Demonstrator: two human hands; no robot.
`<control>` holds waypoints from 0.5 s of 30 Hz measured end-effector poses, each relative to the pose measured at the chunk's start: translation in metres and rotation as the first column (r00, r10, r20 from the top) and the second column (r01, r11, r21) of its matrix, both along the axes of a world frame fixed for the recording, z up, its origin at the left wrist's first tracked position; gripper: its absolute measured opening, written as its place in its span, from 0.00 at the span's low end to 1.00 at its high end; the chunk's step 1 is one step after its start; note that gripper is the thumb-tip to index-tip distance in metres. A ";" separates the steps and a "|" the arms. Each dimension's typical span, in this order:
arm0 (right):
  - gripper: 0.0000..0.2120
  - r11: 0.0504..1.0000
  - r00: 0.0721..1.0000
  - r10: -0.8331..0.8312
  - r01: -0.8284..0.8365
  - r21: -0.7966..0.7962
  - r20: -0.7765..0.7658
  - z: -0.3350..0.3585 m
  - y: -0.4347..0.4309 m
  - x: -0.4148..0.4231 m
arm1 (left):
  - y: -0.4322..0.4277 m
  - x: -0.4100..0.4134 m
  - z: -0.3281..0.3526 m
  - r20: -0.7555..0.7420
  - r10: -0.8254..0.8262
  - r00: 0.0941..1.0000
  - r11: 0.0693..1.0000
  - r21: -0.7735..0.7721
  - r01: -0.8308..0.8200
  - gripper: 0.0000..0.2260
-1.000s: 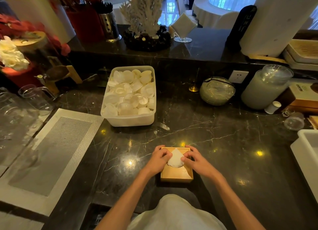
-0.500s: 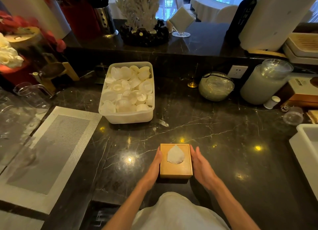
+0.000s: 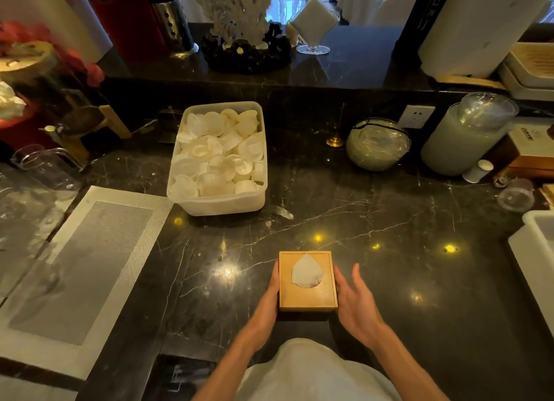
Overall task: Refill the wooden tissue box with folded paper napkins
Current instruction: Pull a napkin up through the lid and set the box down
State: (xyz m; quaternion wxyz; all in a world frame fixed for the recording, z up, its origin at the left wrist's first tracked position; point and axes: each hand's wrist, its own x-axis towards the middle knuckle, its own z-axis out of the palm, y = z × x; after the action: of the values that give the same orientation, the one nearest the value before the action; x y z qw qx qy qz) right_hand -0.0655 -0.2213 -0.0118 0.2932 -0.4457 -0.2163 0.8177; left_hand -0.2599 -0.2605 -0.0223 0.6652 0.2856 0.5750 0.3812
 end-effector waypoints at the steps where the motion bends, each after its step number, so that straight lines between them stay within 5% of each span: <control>1: 0.35 1.000 1.000 0.002 -0.002 0.000 0.014 0.000 0.000 -0.001 | 0.001 0.000 -0.002 0.014 -0.004 1.000 1.000 -0.003 0.004 0.15; 15: 0.39 0.995 0.996 -0.090 0.090 0.038 -0.012 0.002 0.115 0.001 | 0.133 0.009 0.017 -0.016 -0.084 0.996 0.996 0.004 0.084 0.16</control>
State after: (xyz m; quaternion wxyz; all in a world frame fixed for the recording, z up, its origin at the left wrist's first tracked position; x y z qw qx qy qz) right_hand -0.0644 -0.1062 -0.0097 0.3394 -0.4452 -0.2101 0.8015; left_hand -0.2509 -0.1273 -0.0057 0.6753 0.3140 0.5670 0.3521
